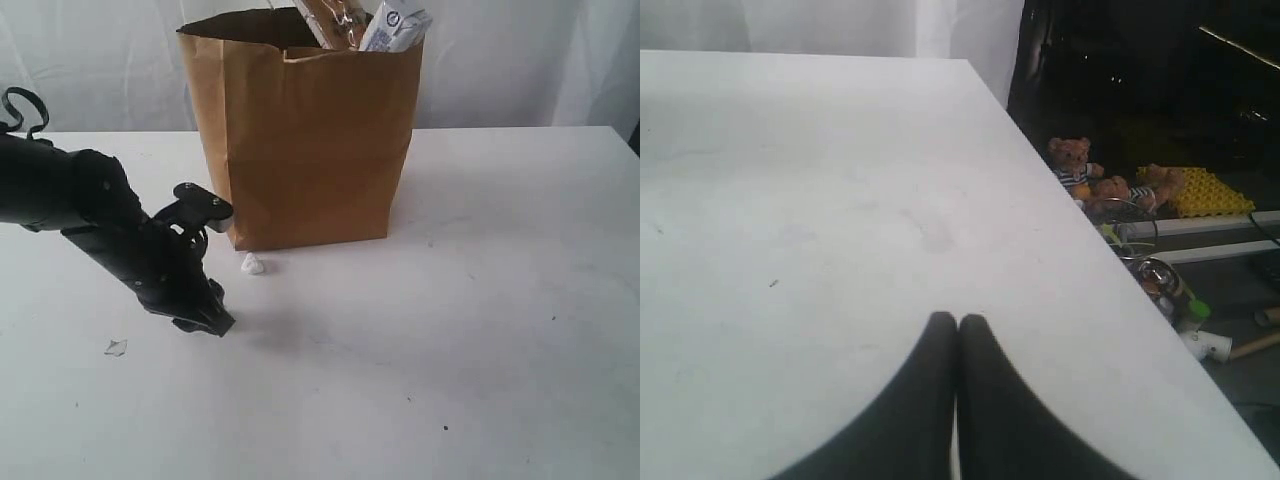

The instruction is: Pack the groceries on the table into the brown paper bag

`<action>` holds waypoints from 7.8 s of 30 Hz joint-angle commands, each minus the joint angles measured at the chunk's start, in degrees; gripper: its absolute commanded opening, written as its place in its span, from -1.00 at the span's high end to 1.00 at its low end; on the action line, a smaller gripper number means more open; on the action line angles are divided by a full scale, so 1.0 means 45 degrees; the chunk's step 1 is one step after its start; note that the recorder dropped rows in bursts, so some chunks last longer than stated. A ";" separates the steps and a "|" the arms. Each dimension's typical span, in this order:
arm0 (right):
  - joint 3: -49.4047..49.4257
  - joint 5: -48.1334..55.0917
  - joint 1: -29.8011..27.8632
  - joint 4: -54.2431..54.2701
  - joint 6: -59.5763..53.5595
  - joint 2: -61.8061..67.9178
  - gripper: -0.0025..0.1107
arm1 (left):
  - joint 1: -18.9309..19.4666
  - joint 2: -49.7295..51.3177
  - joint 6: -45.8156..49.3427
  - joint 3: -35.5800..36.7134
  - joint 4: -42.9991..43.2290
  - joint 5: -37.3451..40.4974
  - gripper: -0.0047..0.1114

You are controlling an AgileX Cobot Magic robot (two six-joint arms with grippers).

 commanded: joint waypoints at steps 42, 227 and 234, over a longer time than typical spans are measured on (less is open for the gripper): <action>0.0030 -0.0123 -0.0073 -0.0110 -0.0061 -0.0068 0.96 | 0.1740 -0.7560 -0.0412 -0.0009 0.0368 -0.2353 0.92; 0.0030 -0.0122 -0.0073 -0.0110 -0.0065 -0.0068 0.96 | -0.2118 0.2576 -2.9974 -0.1476 2.5584 -0.3576 0.92; 0.0030 -0.0122 -0.0073 -0.0110 -0.0065 -0.0068 0.96 | -0.2118 0.1919 -2.9974 -0.1187 2.5665 -0.4222 0.92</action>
